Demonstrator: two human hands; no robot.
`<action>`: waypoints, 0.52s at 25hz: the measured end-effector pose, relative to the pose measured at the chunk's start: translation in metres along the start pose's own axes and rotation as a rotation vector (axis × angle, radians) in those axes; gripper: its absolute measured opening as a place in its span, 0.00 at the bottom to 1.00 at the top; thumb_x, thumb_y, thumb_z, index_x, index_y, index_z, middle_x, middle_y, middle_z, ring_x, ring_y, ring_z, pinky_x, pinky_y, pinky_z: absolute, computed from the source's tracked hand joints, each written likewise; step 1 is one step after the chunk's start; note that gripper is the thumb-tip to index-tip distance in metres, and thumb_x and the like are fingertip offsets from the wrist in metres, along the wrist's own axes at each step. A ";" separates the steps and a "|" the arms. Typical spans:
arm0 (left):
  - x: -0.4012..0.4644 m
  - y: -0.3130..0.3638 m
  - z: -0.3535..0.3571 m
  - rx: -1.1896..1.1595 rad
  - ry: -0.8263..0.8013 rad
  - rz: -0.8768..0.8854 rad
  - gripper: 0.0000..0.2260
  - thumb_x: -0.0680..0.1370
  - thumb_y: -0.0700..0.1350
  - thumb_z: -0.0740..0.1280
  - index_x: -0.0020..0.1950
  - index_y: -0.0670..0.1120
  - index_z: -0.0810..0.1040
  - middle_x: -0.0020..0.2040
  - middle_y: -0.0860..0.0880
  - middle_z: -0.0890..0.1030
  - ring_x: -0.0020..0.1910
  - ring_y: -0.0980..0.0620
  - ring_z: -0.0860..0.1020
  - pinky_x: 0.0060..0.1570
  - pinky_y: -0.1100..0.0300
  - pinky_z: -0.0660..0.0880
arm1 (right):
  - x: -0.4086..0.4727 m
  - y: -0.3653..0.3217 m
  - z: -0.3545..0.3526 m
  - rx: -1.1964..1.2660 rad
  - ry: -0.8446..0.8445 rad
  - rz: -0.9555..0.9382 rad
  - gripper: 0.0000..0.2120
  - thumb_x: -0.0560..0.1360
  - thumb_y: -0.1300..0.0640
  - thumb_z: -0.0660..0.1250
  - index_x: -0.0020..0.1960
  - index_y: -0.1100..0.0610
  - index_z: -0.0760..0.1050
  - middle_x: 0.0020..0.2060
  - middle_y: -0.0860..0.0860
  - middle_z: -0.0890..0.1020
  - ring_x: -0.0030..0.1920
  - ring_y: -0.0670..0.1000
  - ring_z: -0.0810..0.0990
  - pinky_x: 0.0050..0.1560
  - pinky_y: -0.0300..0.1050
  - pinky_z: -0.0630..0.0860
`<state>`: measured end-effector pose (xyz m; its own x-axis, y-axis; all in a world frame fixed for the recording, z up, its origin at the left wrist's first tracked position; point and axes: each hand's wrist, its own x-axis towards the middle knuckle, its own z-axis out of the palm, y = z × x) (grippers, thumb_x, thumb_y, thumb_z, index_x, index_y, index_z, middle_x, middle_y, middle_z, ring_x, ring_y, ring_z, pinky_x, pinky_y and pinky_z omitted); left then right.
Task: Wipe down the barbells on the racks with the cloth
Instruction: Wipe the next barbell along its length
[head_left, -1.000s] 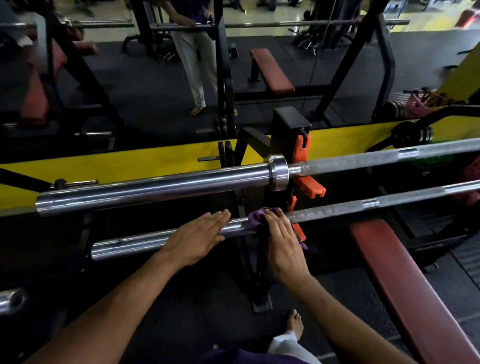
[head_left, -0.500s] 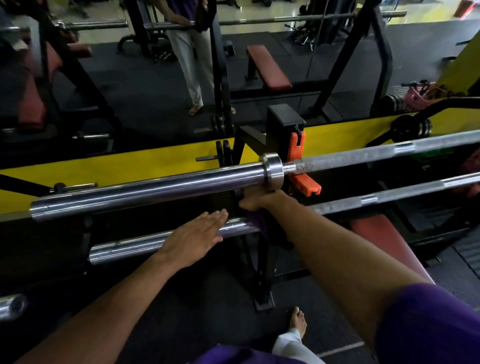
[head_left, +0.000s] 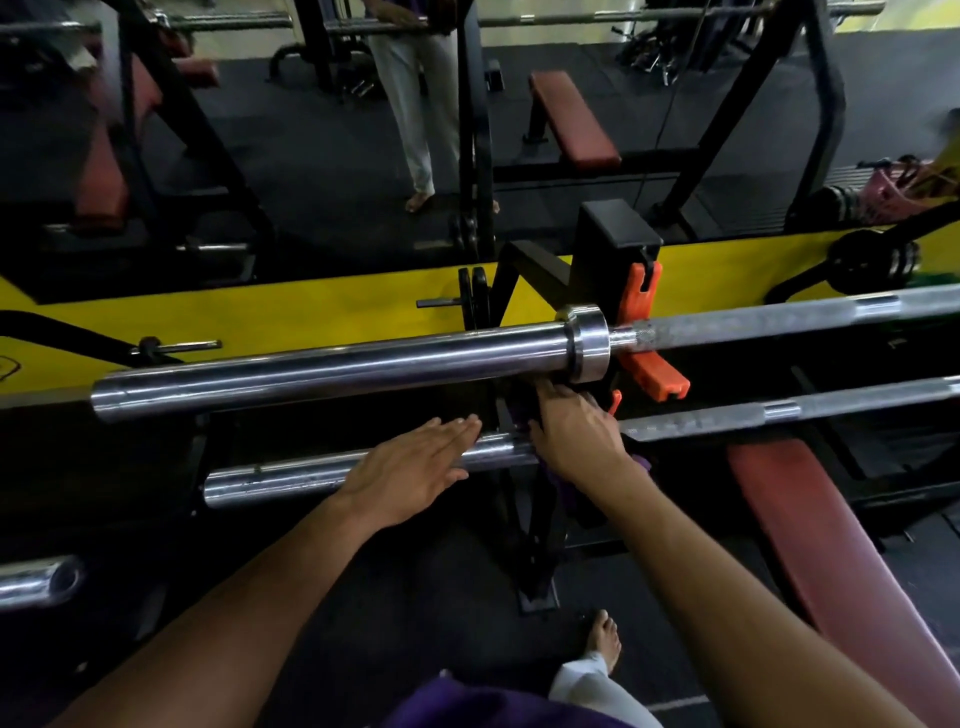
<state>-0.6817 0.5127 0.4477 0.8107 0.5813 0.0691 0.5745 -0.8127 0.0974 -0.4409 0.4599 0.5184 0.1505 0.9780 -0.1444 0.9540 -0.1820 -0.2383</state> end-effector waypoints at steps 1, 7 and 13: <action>0.001 -0.001 0.000 -0.013 0.002 -0.002 0.29 0.84 0.55 0.59 0.83 0.48 0.56 0.80 0.51 0.62 0.77 0.57 0.64 0.77 0.58 0.48 | -0.012 -0.001 0.006 -0.016 0.083 0.001 0.21 0.79 0.55 0.65 0.71 0.52 0.66 0.61 0.53 0.76 0.60 0.63 0.75 0.49 0.56 0.77; 0.000 -0.001 -0.002 0.006 0.108 0.058 0.27 0.83 0.55 0.60 0.80 0.44 0.64 0.75 0.46 0.72 0.71 0.52 0.73 0.73 0.54 0.61 | -0.064 0.001 0.036 -0.008 0.367 -0.005 0.20 0.76 0.57 0.69 0.67 0.54 0.72 0.57 0.51 0.72 0.51 0.56 0.72 0.36 0.46 0.77; 0.002 0.004 -0.009 0.130 0.136 0.056 0.30 0.80 0.55 0.69 0.78 0.43 0.67 0.73 0.47 0.74 0.68 0.52 0.76 0.69 0.55 0.59 | -0.101 0.021 0.113 0.849 0.135 0.386 0.15 0.77 0.54 0.71 0.62 0.57 0.76 0.56 0.51 0.78 0.57 0.56 0.79 0.53 0.50 0.78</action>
<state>-0.6790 0.5109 0.4569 0.8242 0.5279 0.2051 0.5458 -0.8370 -0.0392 -0.4656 0.3462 0.4197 0.4967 0.8283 -0.2593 0.3320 -0.4574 -0.8249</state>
